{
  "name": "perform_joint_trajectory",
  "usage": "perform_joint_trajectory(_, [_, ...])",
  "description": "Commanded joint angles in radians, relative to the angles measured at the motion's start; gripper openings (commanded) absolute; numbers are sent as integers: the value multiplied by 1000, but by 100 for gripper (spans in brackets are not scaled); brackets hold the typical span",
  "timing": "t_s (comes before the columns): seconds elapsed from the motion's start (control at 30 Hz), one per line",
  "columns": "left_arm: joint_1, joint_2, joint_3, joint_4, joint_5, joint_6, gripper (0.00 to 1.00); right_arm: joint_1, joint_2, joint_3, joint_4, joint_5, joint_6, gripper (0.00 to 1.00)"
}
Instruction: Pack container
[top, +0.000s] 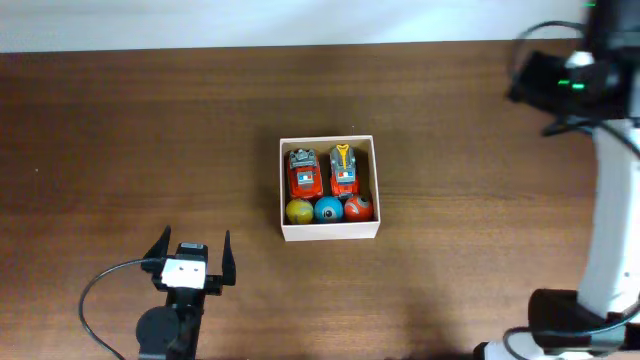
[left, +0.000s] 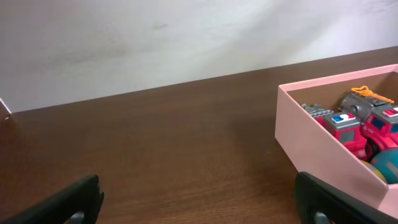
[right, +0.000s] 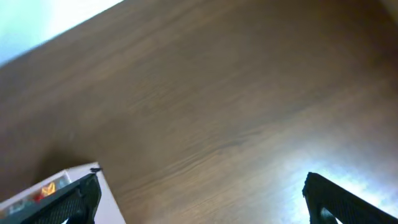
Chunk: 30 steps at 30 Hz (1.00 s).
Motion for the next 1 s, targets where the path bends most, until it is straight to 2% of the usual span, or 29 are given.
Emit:
perform_joint_trajectory(0.0, [5,-8,-5,2,14,16,99,88,-15,11,3,161,-17,99])
perform_joint_trajectory(0.2, [5,-8,-5,2,14,16,99,140,-36,2,5,169,-17,99])
perform_joint_trajectory(0.3, [5,-8,-5,2,14,16,99,141,-95,-65,141,165,-2,99])
perform_joint_trajectory(0.4, [5,-8,-5,2,14,16,99,140,-224,-259,411,165,-2,99])
perform_joint_trajectory(0.57, [5,-8,-5,2,14,16,99,139,-431,-573,690,169,-2,99])
perform_joint_trajectory(0.97, [5,-8,-5,2,14,16,99,38,-796,-1045,851,105,-2,99])
